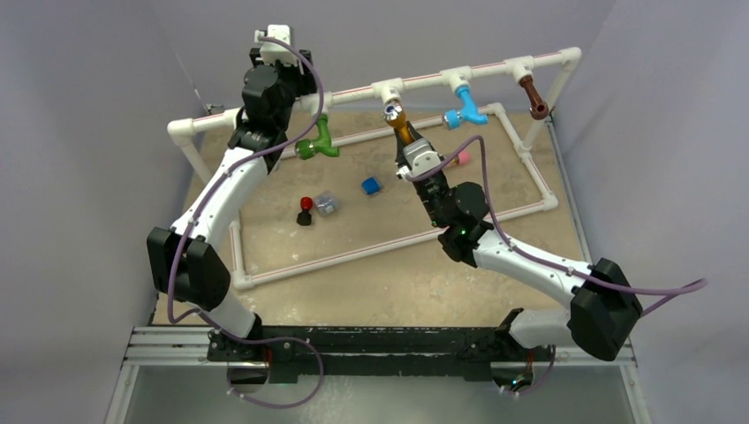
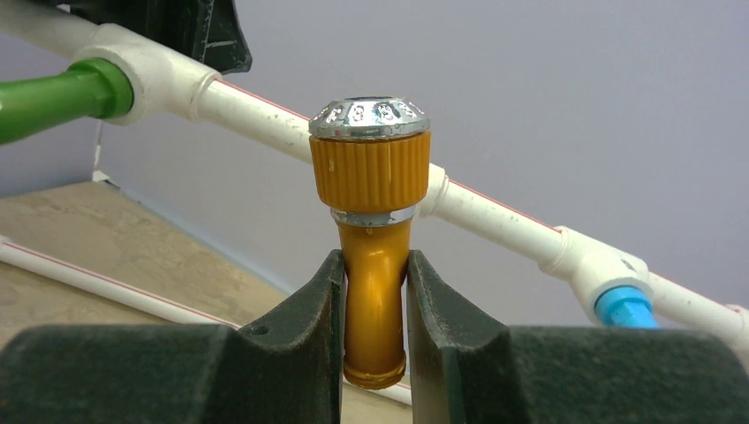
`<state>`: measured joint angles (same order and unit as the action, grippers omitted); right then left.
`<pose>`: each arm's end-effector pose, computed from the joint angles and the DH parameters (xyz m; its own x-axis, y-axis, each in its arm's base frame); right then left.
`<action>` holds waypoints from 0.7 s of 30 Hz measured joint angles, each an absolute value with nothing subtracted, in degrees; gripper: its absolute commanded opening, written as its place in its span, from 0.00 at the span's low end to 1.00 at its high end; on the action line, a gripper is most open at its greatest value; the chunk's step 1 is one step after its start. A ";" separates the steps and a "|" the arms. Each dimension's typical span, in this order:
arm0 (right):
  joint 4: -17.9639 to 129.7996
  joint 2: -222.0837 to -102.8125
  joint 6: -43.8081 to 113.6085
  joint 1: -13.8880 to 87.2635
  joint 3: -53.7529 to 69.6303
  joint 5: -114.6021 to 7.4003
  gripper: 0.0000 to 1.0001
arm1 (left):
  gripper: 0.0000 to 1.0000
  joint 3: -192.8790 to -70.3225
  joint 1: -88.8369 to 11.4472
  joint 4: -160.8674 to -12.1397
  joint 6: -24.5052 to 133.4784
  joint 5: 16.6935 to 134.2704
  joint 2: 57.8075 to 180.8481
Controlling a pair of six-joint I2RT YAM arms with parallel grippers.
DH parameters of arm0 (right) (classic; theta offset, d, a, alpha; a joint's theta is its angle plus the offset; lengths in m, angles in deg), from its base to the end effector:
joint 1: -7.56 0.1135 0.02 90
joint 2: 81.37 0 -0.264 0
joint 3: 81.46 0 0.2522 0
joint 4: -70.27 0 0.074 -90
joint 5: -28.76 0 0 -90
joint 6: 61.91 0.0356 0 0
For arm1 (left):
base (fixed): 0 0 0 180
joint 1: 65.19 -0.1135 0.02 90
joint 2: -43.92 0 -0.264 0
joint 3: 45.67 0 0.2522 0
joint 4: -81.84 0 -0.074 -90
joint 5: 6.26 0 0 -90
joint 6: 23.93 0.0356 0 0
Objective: Install the water faucets
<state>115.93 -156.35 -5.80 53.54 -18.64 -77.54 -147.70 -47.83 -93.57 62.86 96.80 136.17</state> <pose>0.2075 0.2004 0.3751 0.6125 -0.1363 -0.7786 -0.2241 0.9147 -0.3364 0.3719 -0.1078 0.4300 0.0820 -0.0828 -0.9932 0.0806 0.9938 -0.0762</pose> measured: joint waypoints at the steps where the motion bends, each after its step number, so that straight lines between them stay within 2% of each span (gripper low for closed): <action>1: 116.06 -156.39 -4.75 53.54 -18.62 -77.89 0.00 | 0.65 -147.70 -47.83 -93.57 62.86 96.80 136.17; 21: 121.05 -158.16 7.11 53.56 -18.66 -81.89 0.00 | 0.65 -147.70 -47.96 -93.59 62.84 96.80 136.17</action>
